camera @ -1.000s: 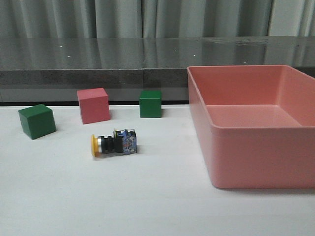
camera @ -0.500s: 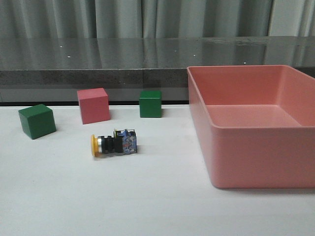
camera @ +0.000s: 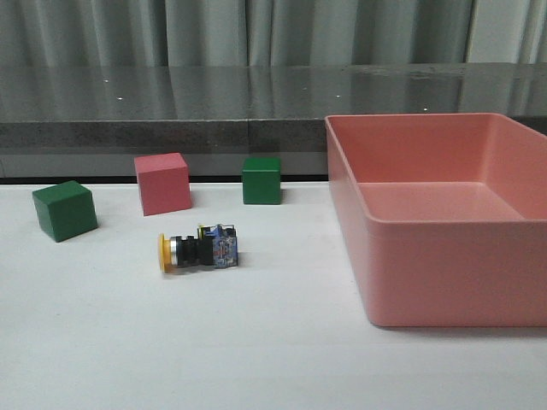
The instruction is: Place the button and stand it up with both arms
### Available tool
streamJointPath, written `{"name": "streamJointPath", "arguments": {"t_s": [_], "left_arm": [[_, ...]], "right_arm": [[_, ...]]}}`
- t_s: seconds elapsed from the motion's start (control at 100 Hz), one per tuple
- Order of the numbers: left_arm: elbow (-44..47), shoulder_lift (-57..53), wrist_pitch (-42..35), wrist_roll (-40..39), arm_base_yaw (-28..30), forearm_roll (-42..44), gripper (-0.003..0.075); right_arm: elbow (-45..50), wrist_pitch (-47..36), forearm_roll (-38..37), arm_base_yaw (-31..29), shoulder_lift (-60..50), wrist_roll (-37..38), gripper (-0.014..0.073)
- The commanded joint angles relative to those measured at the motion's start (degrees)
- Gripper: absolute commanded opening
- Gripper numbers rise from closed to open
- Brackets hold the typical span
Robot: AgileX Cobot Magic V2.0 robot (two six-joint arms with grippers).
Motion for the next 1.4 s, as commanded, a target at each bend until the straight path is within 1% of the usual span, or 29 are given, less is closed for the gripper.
{"name": "streamJointPath", "arguments": {"t_s": [0.0, 0.16, 0.21, 0.27, 0.31, 0.33, 0.45, 0.5, 0.59, 0.78, 0.87, 0.96, 1.03, 1.07, 1.12, 1.15, 1.17, 1.18, 1.19, 1.2, 1.22, 1.23, 1.25, 1.27, 1.32, 1.39], "left_arm": [[2.6, 0.6, -4.38, -0.48, -0.1, -0.52, -0.002], [2.6, 0.6, -4.43, -0.48, -0.1, -1.73, -0.002], [2.5, 0.6, -6.24, -0.49, -0.1, -2.6, -0.002], [1.97, 0.6, -9.37, -2.19, -0.18, -10.02, -0.002], [0.84, 0.6, -9.18, -2.79, -0.24, -14.89, -0.002], [0.05, 0.73, -8.72, -2.79, -0.24, -15.72, -0.002], [-6.75, 3.73, -0.57, -2.79, -0.47, -15.46, -0.002], [-11.22, 6.93, 3.66, -2.68, -0.53, -15.02, -0.002], [-17.91, 13.65, 8.32, -1.97, -0.82, -14.9, -0.002], [-32.91, 32.9, 20.21, 6.08, -2.8, -15.12, -0.0019], [-38.12, 41.74, 22.77, 11.09, -4.53, -15.35, -0.0018], [-42.73, 49.31, 23.42, 15.82, -7.04, -17.18, -0.0005], [-45.89, 54.26, 23.49, 20.09, -9.87, -17.88, 0.0066], [-47.65, 56.4, 23.49, 22.17, -11.72, -17.86, 0.0138], [-49.41, 59.07, 23.49, 24.12, -13.83, -17.86, 0.0253], [-50.29, 60.74, 23.16, 25.32, -15.23, -17.86, 0.0352], [-50.83, 61.67, 22.83, 26.07, -15.77, -17.86, 0.0393], [-51.0, 61.97, 22.35, 26.21, -16.29, -17.86, 0.0433], [-51.29, 62.26, 22.11, 26.47, -16.54, -17.86, 0.0452], [-51.4, 62.82, 21.55, 26.6, -17.02, -17.86, 0.0491], [-51.64, 63.63, 20.36, 26.71, -17.68, -17.76, 0.0542], [-51.79, 63.63, 20.36, 26.71, -17.68, -17.76, 0.0542], [-51.81, 64.67, 18.07, 26.71, -18.43, -17.76, 0.0598], [-51.9, 65.39, 15.89, 26.71, -18.94, -17.76, 0.0629], [-51.9, 67.01, 12.67, 26.71, -19.66, -17.76, 0.067], [-51.9, 68.89, 12.21, 26.54, -20.03, -19.04, 0.0672]], "right_arm": [[-1.55, -4.86, -0.65, 0.09, -1.14, 0.0, -0.0076], [-1.55, -4.86, -0.65, 0.09, -1.14, 0.0, -0.0076], [-1.55, -4.86, -0.65, 0.09, -1.14, 0.0, -0.0076], [-1.55, -4.86, -0.65, 0.09, -1.14, 0.0, -0.0076], [-1.55, -4.86, -0.65, 0.09, -1.14, 0.0, -0.0076], [-1.55, -4.86, -0.65, 0.09, -1.14, 0.0, -0.0076], [-1.55, -4.86, -0.65, 0.09, -1.14, 0.0, -0.0076], [-1.55, -4.86, -0.65, 0.09, -1.14, 0.0, -0.0076], [-1.55, -4.86, -0.65, 0.09, -1.14, 0.0, -0.0076], [-1.55, -4.86, -0.65, 0.09, -1.14, 0.0, -0.0076], [-1.55, -4.86, -0.65, 0.09, -1.14, 0.0, -0.0076], [-1.55, -4.86, -0.65, 0.09, -1.14, 0.0, -0.0076], [-1.55, -4.86, -0.65, 0.09, -1.14, 0.0, -0.0076], [-1.55, -4.86, -0.65, 0.09, -1.14, 0.0, -0.0076], [-1.55, -4.86, -0.65, 0.09, -1.14, 0.0, -0.0076], [-1.55, -4.86, -0.65, 0.09, -1.14, 0.0, -0.0076], [-1.55, -4.86, -0.65, 0.09, -1.14, 0.0, -0.0076], [-1.55, -4.86, -0.65, 0.09, -1.14, 0.0, -0.0076], [-1.55, -4.86, -0.65, 0.09, -1.14, 0.0, -0.0076], [-1.55, -4.86, -0.65, 0.09, -1.14, 0.0, -0.0076], [-1.55, -4.86, -0.65, 0.09, -1.14, 0.0, -0.0076], [-1.55, -4.86, -0.65, 0.09, -1.14, 0.0, -0.0076], [-1.55, -4.86, -0.65, 0.09, -1.14, 0.0, -0.0076], [-1.55, -4.86, -0.65, 0.09, -1.14, 0.0, -0.0076], [-1.55, -4.86, -0.65, 0.09, -1.14, 0.0, -0.0076], [-1.55, -4.86, -0.65, 0.09, -1.14, 0.0, -0.0076]]}}
